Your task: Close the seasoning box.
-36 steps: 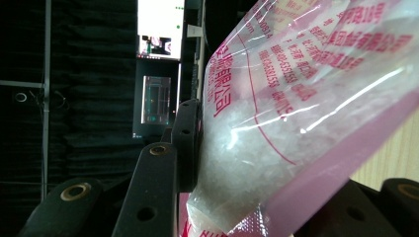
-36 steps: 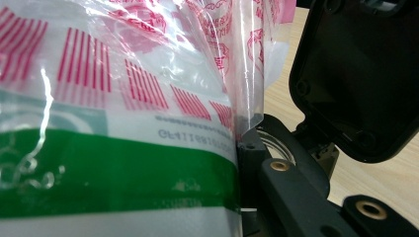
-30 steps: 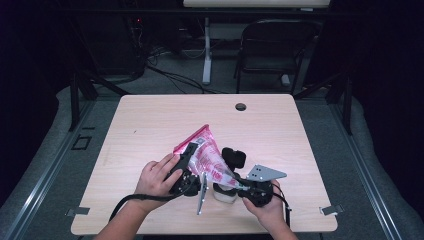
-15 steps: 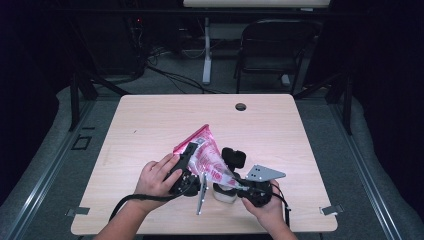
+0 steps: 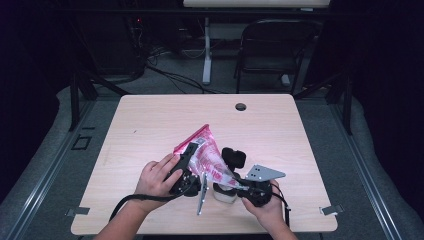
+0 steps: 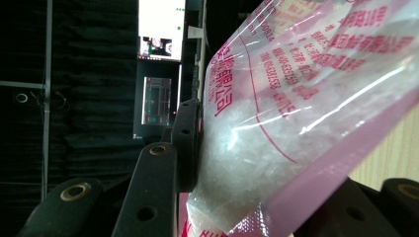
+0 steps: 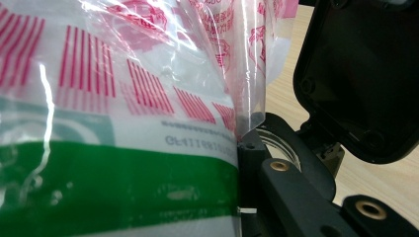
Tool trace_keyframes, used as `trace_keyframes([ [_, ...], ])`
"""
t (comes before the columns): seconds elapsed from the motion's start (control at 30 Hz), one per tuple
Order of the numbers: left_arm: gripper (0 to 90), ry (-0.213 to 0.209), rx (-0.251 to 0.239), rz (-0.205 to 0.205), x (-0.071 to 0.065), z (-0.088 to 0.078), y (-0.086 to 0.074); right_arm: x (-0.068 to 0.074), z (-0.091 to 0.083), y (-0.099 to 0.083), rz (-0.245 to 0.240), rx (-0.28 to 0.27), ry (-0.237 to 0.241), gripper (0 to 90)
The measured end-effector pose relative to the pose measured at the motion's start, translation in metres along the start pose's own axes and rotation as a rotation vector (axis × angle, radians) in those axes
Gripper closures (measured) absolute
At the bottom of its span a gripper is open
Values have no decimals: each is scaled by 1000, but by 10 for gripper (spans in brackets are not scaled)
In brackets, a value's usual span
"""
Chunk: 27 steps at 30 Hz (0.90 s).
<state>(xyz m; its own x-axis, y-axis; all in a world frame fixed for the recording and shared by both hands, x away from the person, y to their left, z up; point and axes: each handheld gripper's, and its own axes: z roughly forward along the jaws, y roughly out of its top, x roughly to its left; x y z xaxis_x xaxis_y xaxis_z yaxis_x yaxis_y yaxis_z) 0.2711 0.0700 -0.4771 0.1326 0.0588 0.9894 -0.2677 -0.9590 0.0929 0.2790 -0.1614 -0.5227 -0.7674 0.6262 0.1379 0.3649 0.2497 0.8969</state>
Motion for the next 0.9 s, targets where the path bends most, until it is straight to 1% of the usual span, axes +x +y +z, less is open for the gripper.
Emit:
trace_keyframes([
  [0.1,680,4,-3,4,1,0,0,0,0,0,0,-1,1,880],
  [0.17,680,-2,-1,-2,0,0,0,0,0,0,1,-1,2,880],
  [0.33,680,-2,-2,-2,1,0,0,0,0,0,-2,1,4,880],
  [0.43,680,3,-3,9,2,0,0,0,1,0,3,-3,4,880],
  [0.9,680,5,-5,4,2,-1,1,0,0,0,1,-1,3,881],
])
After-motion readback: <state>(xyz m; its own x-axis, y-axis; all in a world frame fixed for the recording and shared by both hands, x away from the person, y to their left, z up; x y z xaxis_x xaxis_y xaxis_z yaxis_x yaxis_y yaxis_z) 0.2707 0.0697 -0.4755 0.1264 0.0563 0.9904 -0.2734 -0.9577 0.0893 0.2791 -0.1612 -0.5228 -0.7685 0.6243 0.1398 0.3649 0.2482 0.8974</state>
